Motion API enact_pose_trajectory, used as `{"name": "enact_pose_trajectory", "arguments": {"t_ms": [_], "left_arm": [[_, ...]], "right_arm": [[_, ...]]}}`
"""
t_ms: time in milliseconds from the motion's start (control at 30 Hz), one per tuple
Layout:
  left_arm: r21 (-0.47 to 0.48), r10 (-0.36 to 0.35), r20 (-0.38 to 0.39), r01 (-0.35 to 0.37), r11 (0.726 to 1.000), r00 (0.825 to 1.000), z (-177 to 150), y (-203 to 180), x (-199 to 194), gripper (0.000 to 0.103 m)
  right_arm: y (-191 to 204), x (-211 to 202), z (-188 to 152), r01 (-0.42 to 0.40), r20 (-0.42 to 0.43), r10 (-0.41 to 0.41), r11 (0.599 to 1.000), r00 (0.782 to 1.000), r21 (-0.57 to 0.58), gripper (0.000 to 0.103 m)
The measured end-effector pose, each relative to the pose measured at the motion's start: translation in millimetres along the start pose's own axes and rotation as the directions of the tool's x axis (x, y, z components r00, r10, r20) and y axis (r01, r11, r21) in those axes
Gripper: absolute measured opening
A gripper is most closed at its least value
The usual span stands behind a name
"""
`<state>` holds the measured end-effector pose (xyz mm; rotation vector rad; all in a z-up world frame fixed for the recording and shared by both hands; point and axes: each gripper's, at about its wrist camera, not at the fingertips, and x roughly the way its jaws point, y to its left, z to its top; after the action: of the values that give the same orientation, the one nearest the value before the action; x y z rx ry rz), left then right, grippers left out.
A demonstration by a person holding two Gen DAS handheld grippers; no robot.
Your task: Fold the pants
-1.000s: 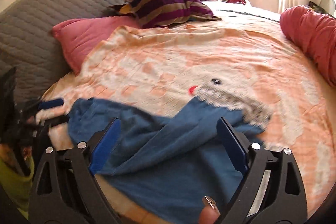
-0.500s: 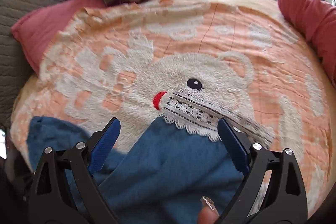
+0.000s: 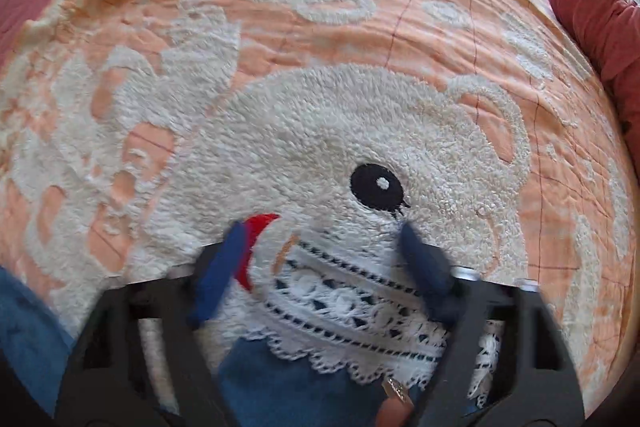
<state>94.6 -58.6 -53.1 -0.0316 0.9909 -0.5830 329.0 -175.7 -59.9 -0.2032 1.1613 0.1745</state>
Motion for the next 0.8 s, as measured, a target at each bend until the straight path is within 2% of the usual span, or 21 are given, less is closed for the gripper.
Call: {"name": "enact_pose_trajectory", "arguments": {"t_ms": [33,133,233,333,500,567,633,800], "left_arm": [[0.000,-0.003,0.002,0.003,1.000,1.000,0,1,0,0.017],[0.001,-0.006,0.010,0.006,1.000,1.000,1,3,0,0.017],[-0.002,0.001,0.021,-0.001,1.000,1.000,1,5,-2,0.019],[0.002,0.023,0.039,-0.023,1.000,0.999,-2,7,-8,0.032],[0.012,0.057,0.061,-0.058,0.998,0.996,-2,7,-12,0.036],[0.023,0.096,0.062,-0.098,0.995,0.993,-2,4,-11,0.032],[0.031,0.112,0.071,-0.114,0.993,0.991,-1,1,-14,0.005],[0.066,0.112,0.101,-0.119,0.991,0.989,3,-3,-26,0.002]], "right_arm": [[-2,0,0,-0.005,0.004,0.005,1.000,1.000,-0.006,0.026],[-15,-18,-9,-0.049,0.048,0.049,0.999,0.998,-0.003,0.005],[-30,-43,-19,-0.070,0.104,0.067,0.997,0.992,0.018,0.004],[-54,-76,-37,-0.095,0.167,0.083,0.993,0.982,0.063,0.004],[-97,-129,-75,-0.141,0.263,0.103,0.981,0.959,0.131,0.004],[-111,-144,-90,-0.164,0.292,0.113,0.974,0.950,0.154,0.004],[-120,-162,-111,-0.173,0.319,0.112,0.970,0.941,0.170,0.004],[-132,-187,-165,-0.202,0.352,0.121,0.958,0.928,0.205,0.004]]}}
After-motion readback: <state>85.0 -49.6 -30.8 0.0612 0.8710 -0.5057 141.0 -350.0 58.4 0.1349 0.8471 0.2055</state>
